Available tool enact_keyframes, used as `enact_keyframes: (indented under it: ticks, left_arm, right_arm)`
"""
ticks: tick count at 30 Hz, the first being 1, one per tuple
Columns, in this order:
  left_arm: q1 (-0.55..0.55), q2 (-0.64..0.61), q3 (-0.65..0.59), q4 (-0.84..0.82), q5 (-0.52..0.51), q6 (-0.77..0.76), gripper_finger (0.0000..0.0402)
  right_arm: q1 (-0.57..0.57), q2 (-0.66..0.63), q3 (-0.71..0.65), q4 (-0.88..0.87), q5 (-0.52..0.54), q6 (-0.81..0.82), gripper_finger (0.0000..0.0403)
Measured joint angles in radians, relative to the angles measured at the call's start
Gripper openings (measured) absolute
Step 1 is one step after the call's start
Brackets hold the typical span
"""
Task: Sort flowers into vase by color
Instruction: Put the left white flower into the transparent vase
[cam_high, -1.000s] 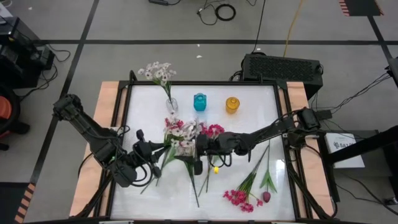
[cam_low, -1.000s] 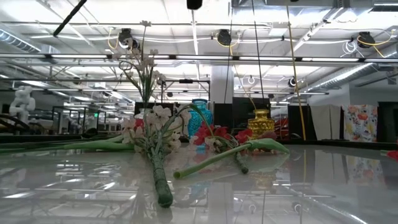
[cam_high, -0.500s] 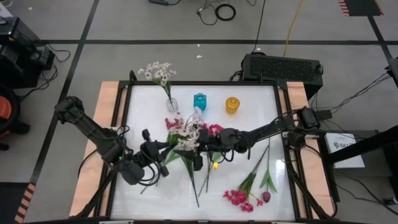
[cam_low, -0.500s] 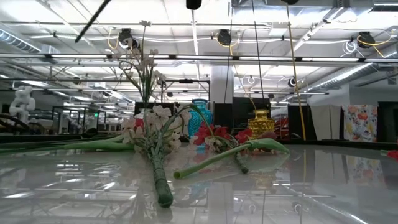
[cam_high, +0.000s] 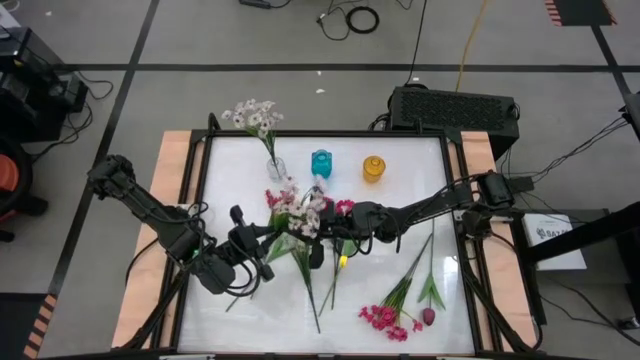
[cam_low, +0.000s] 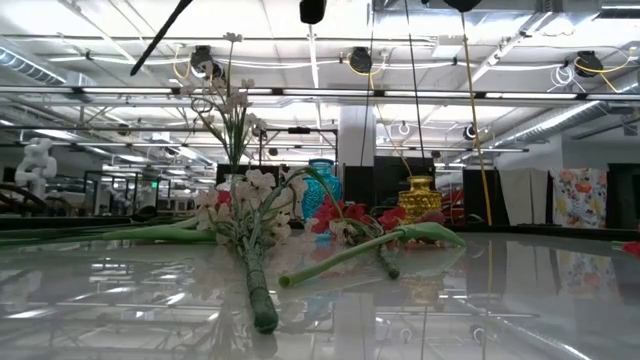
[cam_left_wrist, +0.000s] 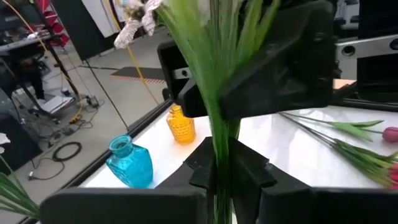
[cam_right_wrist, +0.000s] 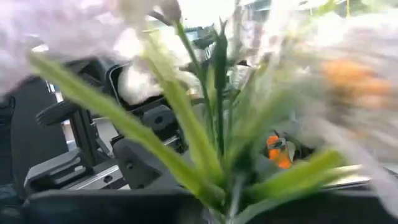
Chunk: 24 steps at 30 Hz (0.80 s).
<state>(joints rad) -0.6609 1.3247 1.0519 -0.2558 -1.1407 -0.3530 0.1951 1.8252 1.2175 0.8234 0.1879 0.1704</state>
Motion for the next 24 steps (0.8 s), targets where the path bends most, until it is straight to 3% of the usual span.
enact_keyframes:
  ticks: [3, 7, 14, 19, 24]
  left_arm:
    - [0.000, 0.000, 0.000, 0.000, 0.032, -0.009, 0.0061]
    - [0.000, 0.000, 0.000, -0.011, 0.068, -0.054, 0.0122]
    - [-0.035, -0.005, 0.000, -0.054, 0.038, -0.060, 0.0232]
    - [-0.096, -0.048, -0.001, -0.140, -0.073, -0.078, 0.0248]
    - [-0.126, -0.068, -0.001, -0.386, -0.144, -0.281, 0.0248]
  right_arm:
    - [0.000, 0.000, 0.001, -0.010, -0.003, -0.024, 0.0011]
    - [-0.003, 0.000, 0.001, -0.015, -0.002, -0.032, 0.0017]
    - [-0.007, -0.009, 0.001, -0.023, 0.074, -0.135, 0.0005]
    - [-0.026, -0.058, 0.001, -0.111, 0.140, -0.210, 0.0006]
    - [-0.059, -0.110, 0.001, -0.127, 0.133, -0.281, 0.0006]
